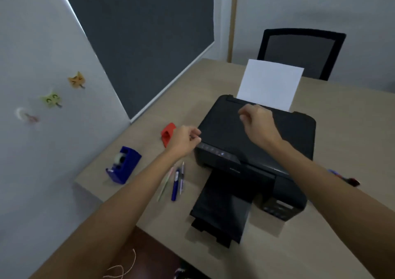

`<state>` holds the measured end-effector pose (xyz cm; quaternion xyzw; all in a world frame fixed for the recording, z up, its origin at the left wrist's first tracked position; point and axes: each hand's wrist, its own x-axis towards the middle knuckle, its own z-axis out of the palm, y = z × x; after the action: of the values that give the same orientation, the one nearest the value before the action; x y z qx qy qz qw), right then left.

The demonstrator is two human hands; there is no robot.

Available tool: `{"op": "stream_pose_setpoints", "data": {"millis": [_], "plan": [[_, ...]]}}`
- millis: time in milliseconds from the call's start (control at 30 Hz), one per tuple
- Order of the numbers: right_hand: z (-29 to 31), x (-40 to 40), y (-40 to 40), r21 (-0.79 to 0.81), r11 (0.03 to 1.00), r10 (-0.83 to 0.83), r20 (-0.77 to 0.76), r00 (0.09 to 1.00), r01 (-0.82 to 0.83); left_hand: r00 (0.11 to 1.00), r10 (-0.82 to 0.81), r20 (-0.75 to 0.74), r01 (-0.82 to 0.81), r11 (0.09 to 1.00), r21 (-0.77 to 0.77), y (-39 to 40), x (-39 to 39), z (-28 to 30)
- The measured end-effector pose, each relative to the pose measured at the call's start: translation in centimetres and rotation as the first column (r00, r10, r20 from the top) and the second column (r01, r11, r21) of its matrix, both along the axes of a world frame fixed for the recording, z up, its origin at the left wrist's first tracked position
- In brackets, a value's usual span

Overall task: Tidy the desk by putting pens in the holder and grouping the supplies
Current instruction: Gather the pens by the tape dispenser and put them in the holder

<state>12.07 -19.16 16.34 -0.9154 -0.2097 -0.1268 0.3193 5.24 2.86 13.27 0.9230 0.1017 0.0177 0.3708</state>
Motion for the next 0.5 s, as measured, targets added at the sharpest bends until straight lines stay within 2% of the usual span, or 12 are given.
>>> {"op": "stream_pose_setpoints", "data": {"millis": [100, 167, 233, 367, 500], "plan": [[-1.4, -1.5, 8.0, 0.016, 0.993, 0.116, -0.004, 0.993, -0.116, 0.989, 0.097, -0.112, -0.089, 0.993, 0.073, 8.8, -1.5, -2.9], [-3.5, -3.0, 12.3, 0.006, 0.978, 0.209, -0.081, 0.975, -0.209, 0.973, 0.150, -0.175, -0.134, 0.986, 0.098, 13.0, -2.5, -5.5], [-6.6, -4.5, 16.1, -0.018, 0.966, 0.249, -0.220, 0.943, -0.259, 0.953, 0.186, -0.239, -0.173, 0.982, 0.071, 15.9, -3.3, -8.1], [-12.3, -7.0, 20.4, -0.103, 0.970, 0.135, -0.519, 0.844, -0.219, 0.914, 0.164, -0.372, -0.156, 0.986, 0.052, 18.3, -3.6, -13.1], [-16.6, -7.4, 21.5, -0.195, 0.971, -0.024, -0.652, 0.757, -0.137, 0.879, 0.076, -0.470, -0.028, 0.994, 0.109, 18.7, -2.4, -15.9]]}}
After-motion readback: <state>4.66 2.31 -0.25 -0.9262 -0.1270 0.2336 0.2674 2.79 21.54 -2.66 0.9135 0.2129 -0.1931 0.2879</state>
